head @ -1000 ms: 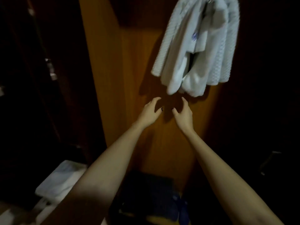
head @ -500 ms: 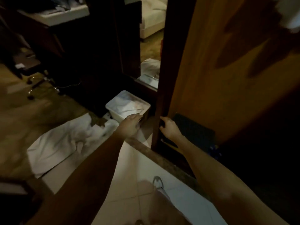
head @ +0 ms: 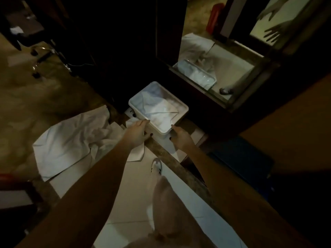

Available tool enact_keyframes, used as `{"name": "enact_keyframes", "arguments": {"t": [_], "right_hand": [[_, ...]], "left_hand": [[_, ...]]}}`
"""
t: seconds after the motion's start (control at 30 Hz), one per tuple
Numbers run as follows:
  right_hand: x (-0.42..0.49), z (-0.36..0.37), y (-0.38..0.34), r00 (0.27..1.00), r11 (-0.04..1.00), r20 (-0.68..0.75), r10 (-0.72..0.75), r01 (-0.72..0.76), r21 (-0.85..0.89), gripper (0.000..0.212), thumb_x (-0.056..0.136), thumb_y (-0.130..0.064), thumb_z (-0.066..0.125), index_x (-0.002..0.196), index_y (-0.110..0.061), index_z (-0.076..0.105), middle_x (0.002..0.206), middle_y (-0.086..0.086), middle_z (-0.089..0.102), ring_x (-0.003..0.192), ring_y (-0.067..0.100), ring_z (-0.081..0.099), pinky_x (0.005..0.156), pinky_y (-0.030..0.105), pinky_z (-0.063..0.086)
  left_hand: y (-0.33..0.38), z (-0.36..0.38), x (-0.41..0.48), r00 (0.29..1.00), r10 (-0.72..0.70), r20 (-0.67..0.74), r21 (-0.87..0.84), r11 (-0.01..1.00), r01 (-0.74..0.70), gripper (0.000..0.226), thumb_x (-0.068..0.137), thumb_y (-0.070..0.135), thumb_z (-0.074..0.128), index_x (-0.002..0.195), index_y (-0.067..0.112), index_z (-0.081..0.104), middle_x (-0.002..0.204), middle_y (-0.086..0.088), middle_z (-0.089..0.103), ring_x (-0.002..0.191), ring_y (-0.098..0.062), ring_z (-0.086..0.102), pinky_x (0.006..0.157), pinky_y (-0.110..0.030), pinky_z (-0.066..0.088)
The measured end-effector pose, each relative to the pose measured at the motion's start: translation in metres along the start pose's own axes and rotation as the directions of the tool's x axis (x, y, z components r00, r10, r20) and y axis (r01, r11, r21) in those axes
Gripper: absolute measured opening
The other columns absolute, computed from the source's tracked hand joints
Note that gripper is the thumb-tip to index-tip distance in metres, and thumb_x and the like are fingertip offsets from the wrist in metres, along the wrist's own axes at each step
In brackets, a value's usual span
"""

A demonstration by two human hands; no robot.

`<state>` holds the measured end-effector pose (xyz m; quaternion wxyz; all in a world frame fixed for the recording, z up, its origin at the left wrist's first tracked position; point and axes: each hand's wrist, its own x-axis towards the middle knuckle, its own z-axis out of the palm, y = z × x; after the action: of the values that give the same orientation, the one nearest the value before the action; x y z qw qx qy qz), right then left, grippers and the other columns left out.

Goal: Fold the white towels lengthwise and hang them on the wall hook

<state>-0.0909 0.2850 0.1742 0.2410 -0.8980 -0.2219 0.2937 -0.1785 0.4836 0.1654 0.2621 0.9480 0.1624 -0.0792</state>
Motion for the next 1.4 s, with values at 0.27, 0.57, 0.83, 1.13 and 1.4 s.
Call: {"name": "enact_keyframes", "arguments": {"t": [0.27,0.57,0.83,1.13,1.4], "right_hand": [[0.21,0.001,0.024,0.99,0.99,0.01,0.14,-0.14,-0.022,0.058,0.096,-0.018,0.057,0.149,-0.014,0.036,0.148,0.014,0.043,0.134,0.032,0.04,0.111,0.043,0.036],[0.394,0.082,0.116,0.993,0.989,0.054,0.106,-0.1,-0.108,0.057,0.096,-0.026,0.059,0.148,-0.015,0.038,0.15,0.009,0.042,0.139,0.026,0.036,0.112,0.04,0.033],[0.501,0.176,0.182,0.996,0.968,0.028,-0.08,0.084,-0.235,0.05,0.095,-0.029,0.058,0.143,-0.016,0.047,0.141,0.011,0.051,0.134,0.029,0.041,0.11,0.042,0.032],[0.536,0.201,0.193,0.936,0.92,-0.282,-0.212,0.093,-0.381,0.019,0.095,-0.018,0.056,0.11,-0.012,0.067,0.102,0.013,0.06,0.098,0.032,0.054,0.088,0.042,0.039],[0.478,0.148,0.127,0.974,0.921,-0.121,-0.194,0.138,-0.363,0.026,0.101,-0.02,0.047,0.093,0.001,0.061,0.092,0.02,0.062,0.091,0.035,0.057,0.087,0.044,0.038]], "left_hand": [[-0.07,0.043,0.182,0.987,-0.154,0.046,-0.138,0.978,0.159,0.059,0.09,0.029,0.062,0.142,0.015,0.038,0.145,-0.012,0.04,0.133,-0.03,0.035,0.106,-0.039,0.033],[-0.169,0.169,0.341,0.99,-0.027,0.138,-0.053,0.998,0.034,0.062,0.087,0.032,0.067,0.139,0.01,0.042,0.141,-0.012,0.045,0.13,-0.029,0.038,0.105,-0.035,0.03],[-0.229,0.277,0.432,0.997,0.042,0.07,0.052,0.998,-0.046,0.055,0.088,0.038,0.062,0.136,0.019,0.044,0.141,-0.007,0.042,0.13,-0.029,0.036,0.104,-0.044,0.033],[-0.253,0.292,0.46,0.989,0.108,-0.105,-0.056,0.992,-0.114,0.019,0.083,0.027,0.067,0.094,0.011,0.067,0.108,-0.008,0.062,0.113,-0.035,0.045,0.091,-0.042,0.037],[-0.232,0.184,0.424,0.968,0.244,0.055,-0.039,0.97,-0.242,0.016,0.089,0.024,0.063,0.087,0.008,0.065,0.09,-0.011,0.062,0.088,-0.029,0.055,0.075,-0.037,0.043]]}}
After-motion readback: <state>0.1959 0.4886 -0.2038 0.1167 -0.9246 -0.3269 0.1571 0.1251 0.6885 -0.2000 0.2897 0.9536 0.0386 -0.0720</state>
